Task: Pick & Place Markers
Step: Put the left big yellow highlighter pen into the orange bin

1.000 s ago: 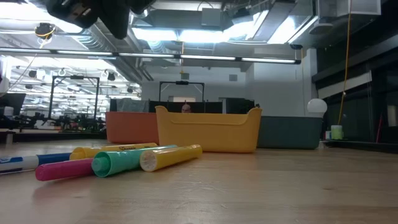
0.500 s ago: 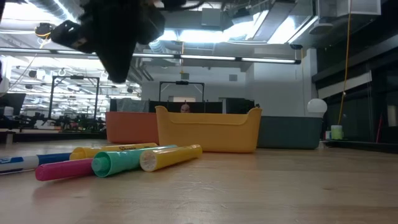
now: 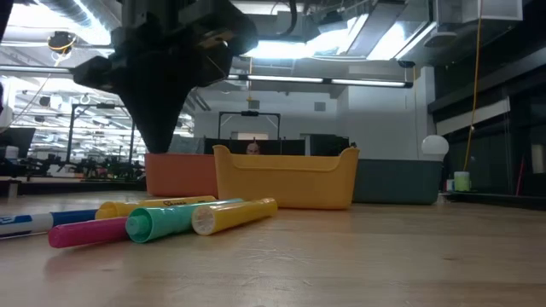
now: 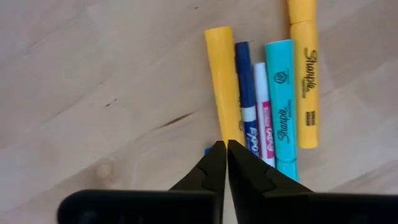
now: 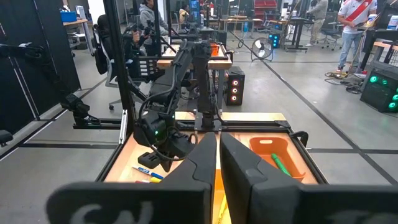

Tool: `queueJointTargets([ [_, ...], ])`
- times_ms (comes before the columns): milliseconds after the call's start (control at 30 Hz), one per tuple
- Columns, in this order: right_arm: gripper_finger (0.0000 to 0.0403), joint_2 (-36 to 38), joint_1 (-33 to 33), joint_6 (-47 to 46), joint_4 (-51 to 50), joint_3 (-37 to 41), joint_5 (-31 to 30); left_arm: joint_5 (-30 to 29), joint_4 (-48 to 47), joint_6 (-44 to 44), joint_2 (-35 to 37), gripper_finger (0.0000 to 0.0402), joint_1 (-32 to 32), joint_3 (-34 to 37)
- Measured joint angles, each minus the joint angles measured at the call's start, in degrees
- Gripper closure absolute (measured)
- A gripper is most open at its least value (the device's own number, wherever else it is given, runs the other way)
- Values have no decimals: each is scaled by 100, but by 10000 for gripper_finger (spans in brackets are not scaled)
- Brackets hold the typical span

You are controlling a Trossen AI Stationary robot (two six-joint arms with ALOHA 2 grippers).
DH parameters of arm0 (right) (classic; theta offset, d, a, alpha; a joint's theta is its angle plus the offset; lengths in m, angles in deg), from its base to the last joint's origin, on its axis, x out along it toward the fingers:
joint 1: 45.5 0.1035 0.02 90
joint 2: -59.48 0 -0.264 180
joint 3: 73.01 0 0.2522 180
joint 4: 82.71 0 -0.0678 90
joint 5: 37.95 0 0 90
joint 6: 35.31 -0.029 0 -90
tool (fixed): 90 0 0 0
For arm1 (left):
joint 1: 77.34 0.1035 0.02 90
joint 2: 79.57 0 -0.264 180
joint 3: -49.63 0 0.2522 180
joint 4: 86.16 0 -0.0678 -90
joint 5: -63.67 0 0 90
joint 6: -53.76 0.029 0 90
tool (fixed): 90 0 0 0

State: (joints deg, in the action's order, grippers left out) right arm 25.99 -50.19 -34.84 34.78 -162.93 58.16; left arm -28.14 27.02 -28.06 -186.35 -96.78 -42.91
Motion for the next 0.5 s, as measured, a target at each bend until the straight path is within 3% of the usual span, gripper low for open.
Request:
queueJointTargets([
  [500, 379, -1, 2, -1, 0, 2, -2, -26, 252, 5, -26, 236, 371, 52],
])
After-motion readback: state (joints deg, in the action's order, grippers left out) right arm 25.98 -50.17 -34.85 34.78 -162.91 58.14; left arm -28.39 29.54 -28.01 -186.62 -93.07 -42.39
